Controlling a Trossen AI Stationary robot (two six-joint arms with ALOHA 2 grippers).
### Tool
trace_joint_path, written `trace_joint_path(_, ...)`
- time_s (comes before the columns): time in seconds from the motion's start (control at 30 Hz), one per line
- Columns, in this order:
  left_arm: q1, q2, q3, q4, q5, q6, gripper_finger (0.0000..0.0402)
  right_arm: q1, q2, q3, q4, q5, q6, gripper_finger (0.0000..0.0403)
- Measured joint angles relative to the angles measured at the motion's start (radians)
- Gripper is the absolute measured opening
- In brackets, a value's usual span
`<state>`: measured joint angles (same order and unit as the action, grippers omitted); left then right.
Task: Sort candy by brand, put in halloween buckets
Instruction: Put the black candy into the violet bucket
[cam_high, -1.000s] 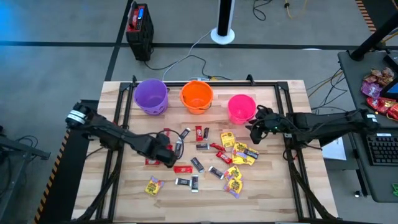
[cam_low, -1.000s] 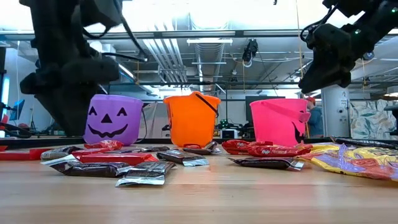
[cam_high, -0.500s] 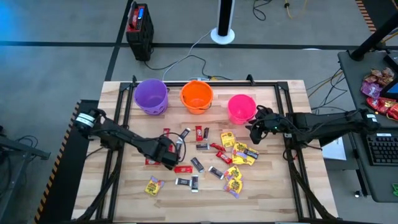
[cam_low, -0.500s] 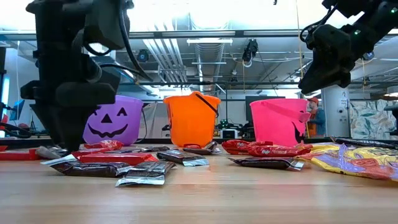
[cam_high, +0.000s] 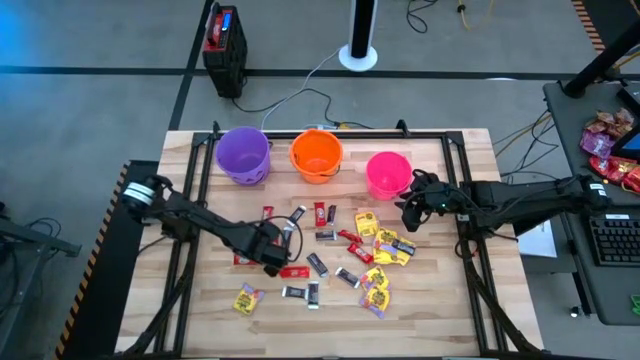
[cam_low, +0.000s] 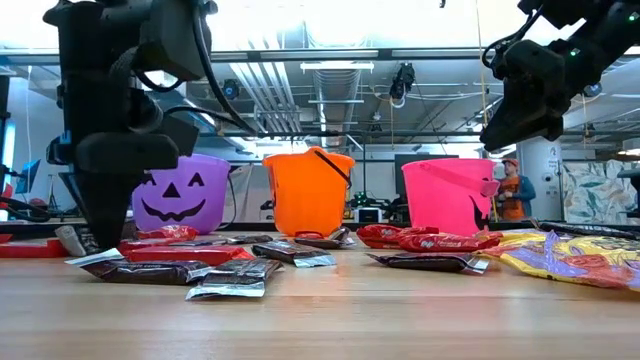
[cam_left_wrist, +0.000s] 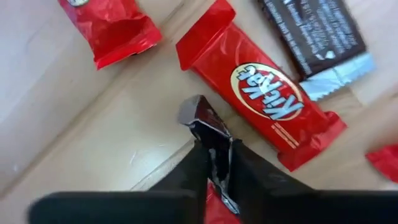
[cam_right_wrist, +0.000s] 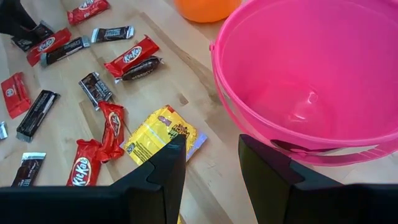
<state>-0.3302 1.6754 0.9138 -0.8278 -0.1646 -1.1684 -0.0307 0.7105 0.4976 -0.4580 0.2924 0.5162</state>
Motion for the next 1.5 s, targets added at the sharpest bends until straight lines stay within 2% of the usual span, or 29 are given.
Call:
trace_joint_path(0.07,0.0,-0.02,0.0,-0.008,0.004,0.017,0.0012,0.0,0.0,0.0,0.0,0.006,-0.006,0.0139)
trace_joint_path(0.17,0.0,-0.07,0.017,-0.046,0.039,0.08,0.0022,-0.001,-0.001,0.0,0.003,0.028,-0.009,0.0139)
trace_joint_path(0.3,0.009,-0.174,0.109,-0.132,0.043,0.231,0.0018,-0.001,0.0,0.006,0.029,0.057,-0.043,0.0139)
trace_joint_path(0.37,0.039,-0.234,0.175,-0.183,-0.046,0.303,0.001,-0.001,0.0,0.022,0.049,0.091,-0.076,0.0139)
trace_joint_path(0.5,0.173,-0.339,0.307,-0.255,-0.334,0.423,0.0006,-0.011,0.002,0.055,0.143,0.158,-0.201,0.0139)
trace_joint_path(0.6,0.323,-0.397,0.375,-0.251,-0.416,0.557,0.0005,-0.032,0.013,0.078,0.253,0.161,-0.332,0.0139)
trace_joint_path(0.67,0.458,-0.419,0.395,-0.245,-0.409,0.638,0.0004,-0.055,0.027,0.091,0.311,0.163,-0.405,0.0139)
trace_joint_path(0.73,0.609,-0.424,0.397,-0.248,-0.347,0.674,0.0004,-0.085,0.047,0.112,0.357,0.164,-0.454,0.0139)
trace_joint_path(0.83,0.809,-0.425,0.388,-0.217,-0.151,0.665,0.0003,-0.13,0.077,0.15,0.371,0.164,-0.469,0.0139)
trace_joint_path(0.9,0.889,-0.412,0.38,-0.194,-0.047,0.657,0.0003,-0.162,0.1,0.178,0.36,0.162,-0.441,0.0139)
trace_joint_path(1.07,0.954,-0.358,0.396,-0.231,-0.027,0.643,0.0002,-0.235,0.158,0.218,0.33,0.109,-0.292,0.0139)
trace_joint_path(1.2,0.961,-0.314,0.415,-0.348,-0.112,0.591,0.0002,-0.281,0.185,0.253,0.279,-0.105,-0.127,0.0139)
trace_joint_path(1.27,0.962,-0.299,0.416,-0.353,-0.165,0.589,0.0003,-0.293,0.194,0.272,0.255,-0.188,-0.089,0.0139)
trace_joint_path(1.5,0.974,-0.203,0.402,-0.356,-0.215,0.654,0.0003,-0.31,0.207,0.361,0.187,-0.213,-0.101,0.0139)
